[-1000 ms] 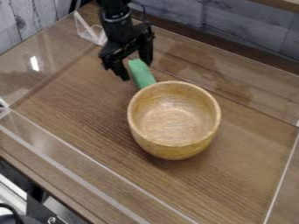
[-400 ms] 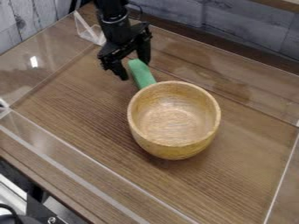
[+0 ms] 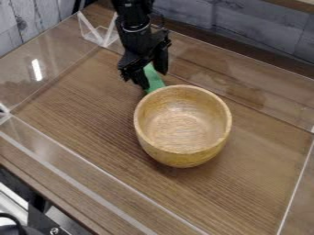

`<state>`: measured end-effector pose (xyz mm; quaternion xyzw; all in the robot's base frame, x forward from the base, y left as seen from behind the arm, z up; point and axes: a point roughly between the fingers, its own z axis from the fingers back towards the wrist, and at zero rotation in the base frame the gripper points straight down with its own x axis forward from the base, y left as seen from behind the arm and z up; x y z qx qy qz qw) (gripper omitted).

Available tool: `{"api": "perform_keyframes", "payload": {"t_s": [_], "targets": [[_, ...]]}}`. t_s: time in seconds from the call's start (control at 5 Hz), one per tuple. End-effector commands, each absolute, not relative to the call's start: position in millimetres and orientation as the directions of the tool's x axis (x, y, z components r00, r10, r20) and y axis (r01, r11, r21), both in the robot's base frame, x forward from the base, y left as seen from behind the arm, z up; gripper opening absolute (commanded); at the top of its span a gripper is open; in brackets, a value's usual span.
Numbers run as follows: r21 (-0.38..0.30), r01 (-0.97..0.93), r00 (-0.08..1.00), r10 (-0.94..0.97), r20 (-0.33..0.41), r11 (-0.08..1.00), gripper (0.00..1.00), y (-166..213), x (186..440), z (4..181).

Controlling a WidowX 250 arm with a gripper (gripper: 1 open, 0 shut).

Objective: Put green object into wooden bowl

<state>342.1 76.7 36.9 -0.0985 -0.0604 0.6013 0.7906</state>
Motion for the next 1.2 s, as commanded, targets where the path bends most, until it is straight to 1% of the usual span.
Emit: {"api": "perform_keyframes", "payload": {"t_s": [0.0, 0.2, 0.4, 0.8, 1.0], "targets": [[-0.295, -0.906, 0.318, 0.948, -0.006, 0.302, 0.0, 71, 346, 74.2], [-0.306, -0.927, 0.239, 0.97, -0.044, 0.215, 0.0, 60, 347, 94.5], [-0.303, -0.938, 0.193, 0.98, -0.055, 0.168, 0.0, 39, 339, 100.3], [-0.281, -0.907, 0.339, 0.939, -0.05, 0.313, 0.0, 5, 304, 119.9], [-0.266, -0.882, 0.413, 0.91, -0.038, 0.389, 0.0, -10, 283, 111.3]]}}
